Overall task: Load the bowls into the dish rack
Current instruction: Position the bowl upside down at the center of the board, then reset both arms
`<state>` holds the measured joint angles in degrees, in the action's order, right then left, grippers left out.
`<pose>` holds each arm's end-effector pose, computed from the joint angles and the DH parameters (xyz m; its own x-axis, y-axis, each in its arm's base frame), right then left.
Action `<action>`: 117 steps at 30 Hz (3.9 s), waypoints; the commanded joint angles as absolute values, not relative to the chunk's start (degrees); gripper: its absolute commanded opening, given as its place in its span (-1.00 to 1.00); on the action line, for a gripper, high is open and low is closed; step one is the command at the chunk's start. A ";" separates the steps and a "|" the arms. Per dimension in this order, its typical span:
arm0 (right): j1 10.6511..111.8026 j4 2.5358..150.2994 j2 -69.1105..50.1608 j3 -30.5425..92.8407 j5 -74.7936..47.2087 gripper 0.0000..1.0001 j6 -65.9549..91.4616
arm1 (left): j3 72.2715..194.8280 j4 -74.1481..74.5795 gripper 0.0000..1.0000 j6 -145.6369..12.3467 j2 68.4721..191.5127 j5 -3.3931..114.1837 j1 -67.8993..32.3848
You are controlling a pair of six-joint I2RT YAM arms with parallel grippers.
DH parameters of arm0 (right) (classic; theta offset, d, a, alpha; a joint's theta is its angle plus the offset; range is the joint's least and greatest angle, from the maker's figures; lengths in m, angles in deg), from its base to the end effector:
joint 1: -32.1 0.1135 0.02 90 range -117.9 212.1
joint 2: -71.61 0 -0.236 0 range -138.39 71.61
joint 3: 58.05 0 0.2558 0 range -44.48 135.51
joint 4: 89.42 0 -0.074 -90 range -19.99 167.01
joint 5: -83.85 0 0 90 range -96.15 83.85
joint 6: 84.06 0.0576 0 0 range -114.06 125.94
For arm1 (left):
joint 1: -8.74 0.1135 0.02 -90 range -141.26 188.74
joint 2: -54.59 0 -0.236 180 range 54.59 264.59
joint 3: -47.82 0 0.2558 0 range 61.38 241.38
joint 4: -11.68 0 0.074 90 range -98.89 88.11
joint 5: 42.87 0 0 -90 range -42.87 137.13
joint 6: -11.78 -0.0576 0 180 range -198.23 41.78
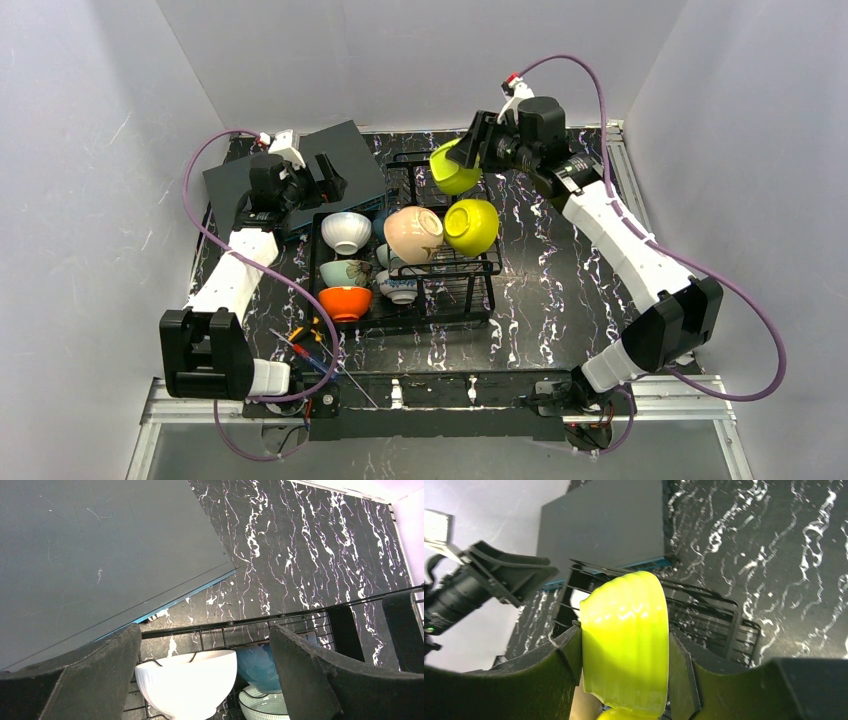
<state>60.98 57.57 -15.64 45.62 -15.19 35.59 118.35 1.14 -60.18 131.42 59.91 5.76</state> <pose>0.3279 0.1912 0.3842 -0.5185 0.2720 -0.8107 -0.4054 0.7565 0.5131 0.3439 -0.0307 0.2775 -0.3563 -0.2839 -0.8902 0.1597 0.9202 -0.3573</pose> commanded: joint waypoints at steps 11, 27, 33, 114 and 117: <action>60.40 55.45 -12.49 40.70 -6.39 -0.97 32.65 | 118.47 1.80 0.95 -60.16 131.48 61.41 5.84; 60.40 58.64 -9.16 36.29 -2.28 0.06 34.15 | 118.85 2.17 0.95 -60.01 132.14 63.38 5.80; 60.40 58.45 -8.74 36.46 -1.73 0.48 34.15 | 118.66 2.72 0.95 -60.12 131.84 64.58 5.69; 55.07 94.93 9.91 -21.28 48.80 0.97 21.06 | 92.31 12.40 0.96 -66.76 107.32 17.05 5.99; 54.71 96.06 9.52 -22.57 48.12 0.97 19.81 | 87.17 12.41 0.96 -65.56 102.95 11.88 6.02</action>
